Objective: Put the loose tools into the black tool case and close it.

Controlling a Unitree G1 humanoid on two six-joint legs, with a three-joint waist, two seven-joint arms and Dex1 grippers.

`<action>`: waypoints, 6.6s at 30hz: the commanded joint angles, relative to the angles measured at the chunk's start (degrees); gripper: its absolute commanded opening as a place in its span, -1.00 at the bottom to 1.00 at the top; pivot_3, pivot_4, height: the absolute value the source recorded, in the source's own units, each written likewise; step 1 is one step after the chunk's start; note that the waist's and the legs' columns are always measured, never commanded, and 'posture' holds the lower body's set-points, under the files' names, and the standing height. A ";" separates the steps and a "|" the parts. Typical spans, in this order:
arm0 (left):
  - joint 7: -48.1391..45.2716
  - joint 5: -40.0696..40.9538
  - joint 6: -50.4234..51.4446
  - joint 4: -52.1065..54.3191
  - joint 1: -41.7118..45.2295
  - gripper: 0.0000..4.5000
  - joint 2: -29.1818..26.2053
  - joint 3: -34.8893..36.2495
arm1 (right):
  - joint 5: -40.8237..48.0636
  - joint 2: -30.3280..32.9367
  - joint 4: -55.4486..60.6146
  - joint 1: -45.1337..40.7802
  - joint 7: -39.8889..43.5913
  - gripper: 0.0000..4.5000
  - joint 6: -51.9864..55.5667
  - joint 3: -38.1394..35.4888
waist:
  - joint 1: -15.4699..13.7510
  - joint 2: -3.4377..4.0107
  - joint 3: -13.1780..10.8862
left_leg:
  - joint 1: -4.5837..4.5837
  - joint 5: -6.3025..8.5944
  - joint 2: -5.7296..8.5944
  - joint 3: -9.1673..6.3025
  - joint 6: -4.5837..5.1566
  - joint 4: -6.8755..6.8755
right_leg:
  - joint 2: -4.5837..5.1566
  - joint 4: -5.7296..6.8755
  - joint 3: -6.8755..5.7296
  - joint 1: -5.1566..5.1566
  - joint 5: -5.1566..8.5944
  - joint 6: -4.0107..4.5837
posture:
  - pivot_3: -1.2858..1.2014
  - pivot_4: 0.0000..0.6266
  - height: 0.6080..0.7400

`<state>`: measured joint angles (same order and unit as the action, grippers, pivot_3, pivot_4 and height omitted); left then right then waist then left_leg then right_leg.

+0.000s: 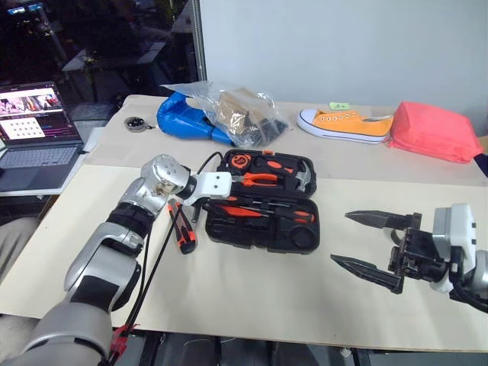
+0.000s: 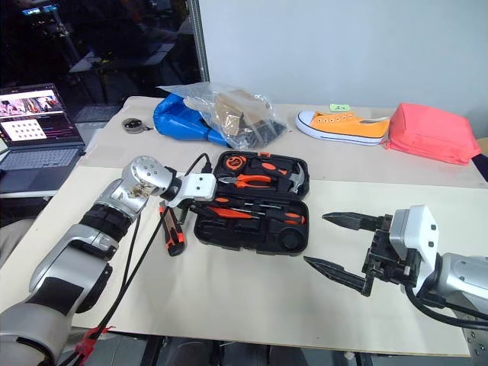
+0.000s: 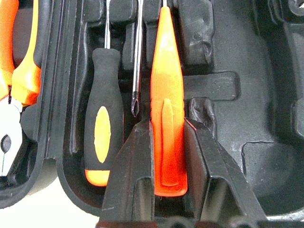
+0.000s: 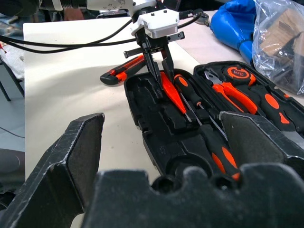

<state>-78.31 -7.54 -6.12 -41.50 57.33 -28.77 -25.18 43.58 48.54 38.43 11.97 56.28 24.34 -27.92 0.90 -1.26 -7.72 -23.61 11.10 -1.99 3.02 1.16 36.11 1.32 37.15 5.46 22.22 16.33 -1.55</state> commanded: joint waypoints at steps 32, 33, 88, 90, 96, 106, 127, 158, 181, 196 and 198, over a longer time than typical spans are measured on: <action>14.43 14.90 31.27 30.05 -14.74 -0.33 1.98 19.82 | 0.02 0.94 -0.61 -3.61 -0.13 1.00 -0.47 1.74 | -0.22 0.10 0.06 | 0.10 0.00 -0.04 -0.11 0.00 0.11 | 0.05 0.12 -0.02 -0.09 0.00 0.00 | 0.03 -0.52 1.00; 17.32 15.02 32.28 32.20 -16.49 -0.50 3.45 20.44 | -0.02 1.00 -0.77 -4.00 -0.18 1.00 -0.44 2.01 | -0.26 0.10 0.06 | 0.12 0.00 -0.06 -0.11 0.00 0.14 | 0.08 0.14 -0.02 -0.11 0.00 0.00 | 0.03 -0.52 1.00; 44.60 25.62 36.81 50.55 -37.35 -0.96 14.40 25.25 | 0.45 2.07 -1.27 -5.61 0.07 1.00 0.52 3.21 | 0.27 0.42 0.41 | 0.30 -0.01 0.07 -0.21 -0.03 0.10 | 0.06 0.40 0.19 -0.12 0.14 -0.22 | 0.03 -0.52 1.00; 43.57 26.06 37.18 50.98 -38.53 -0.96 12.92 25.20 | 0.57 2.06 -1.32 -5.69 0.09 1.00 0.47 3.33 | 0.12 0.44 0.42 | 0.31 -0.01 0.07 -0.21 -0.03 0.07 | 0.05 0.38 0.17 -0.11 0.13 -0.17 | 0.03 -0.52 1.00; 40.46 26.73 38.15 51.68 -41.52 -0.96 9.29 23.17 | 1.21 2.13 -1.28 -5.66 0.57 1.00 0.57 3.31 | -0.01 0.43 0.41 | 0.32 -0.01 0.08 -0.19 -0.03 0.10 | 0.14 0.35 0.17 -0.14 0.09 -0.12 | 0.03 -0.52 1.00; 45.40 21.84 36.97 46.62 -39.40 -0.96 10.15 20.41 | 1.26 2.19 -1.25 -5.32 0.70 1.00 0.49 2.96 | 0.01 0.37 0.37 | 0.31 -0.01 0.07 -0.20 -0.03 0.08 | 0.12 0.31 0.16 -0.14 0.10 -0.12 | 0.03 -0.52 1.00; 48.93 23.26 41.69 44.71 -34.75 -0.96 12.77 21.46 | 0.97 2.01 -1.20 -4.57 0.70 1.00 0.02 2.81 | -0.12 0.28 0.32 | 0.22 -0.01 0.07 -0.22 -0.03 0.04 | 0.13 0.12 0.12 -0.15 0.08 -0.13 | 0.03 -0.52 1.00; 63.76 26.98 55.11 60.15 -34.26 -0.49 16.09 35.81 | 0.25 1.45 -2.68 -6.79 1.04 1.00 -0.66 5.30 | 0.09 0.03 0.14 | 0.17 0.00 0.04 -0.25 -0.03 -0.16 | 0.11 -0.04 0.13 -0.10 0.00 -0.02 | 0.03 -0.52 1.00; 88.08 16.49 80.53 68.24 -40.70 0.56 30.39 36.86 | 0.56 2.99 -8.84 -16.51 4.78 1.00 0.79 8.98 | -0.03 -0.14 0.04 | 0.25 -0.01 0.14 -0.30 -0.05 -0.14 | 0.18 -0.06 0.13 -0.19 -0.05 -0.11 | 0.03 -0.52 1.00; 42.79 34.11 60.07 69.34 -34.39 -0.26 3.94 33.69 | -1.17 1.04 -9.28 -16.30 3.71 1.00 -0.69 10.06 | -0.25 -0.15 -0.01 | 0.21 -0.08 0.07 -0.30 -0.17 -0.19 | 0.06 -0.06 0.00 -0.07 -0.14 0.09 | 0.03 -0.52 1.00; 29.94 34.74 54.63 65.80 -31.77 -0.26 -3.61 27.98 | -1.48 0.89 -9.30 -15.82 3.63 1.00 -0.95 9.45 | -0.26 -0.10 0.02 | 0.22 -0.09 0.09 -0.24 -0.19 -0.22 | 0.13 -0.11 0.02 -0.09 -0.12 0.07 | 0.03 -0.52 1.00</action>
<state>-36.75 25.21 53.66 26.13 24.26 -30.22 7.63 42.33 49.74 28.61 -3.87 60.57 24.89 -16.58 0.64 -1.36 -7.71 -23.40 11.01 -1.86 2.84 0.97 35.88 1.49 36.98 5.49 22.13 16.21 -1.49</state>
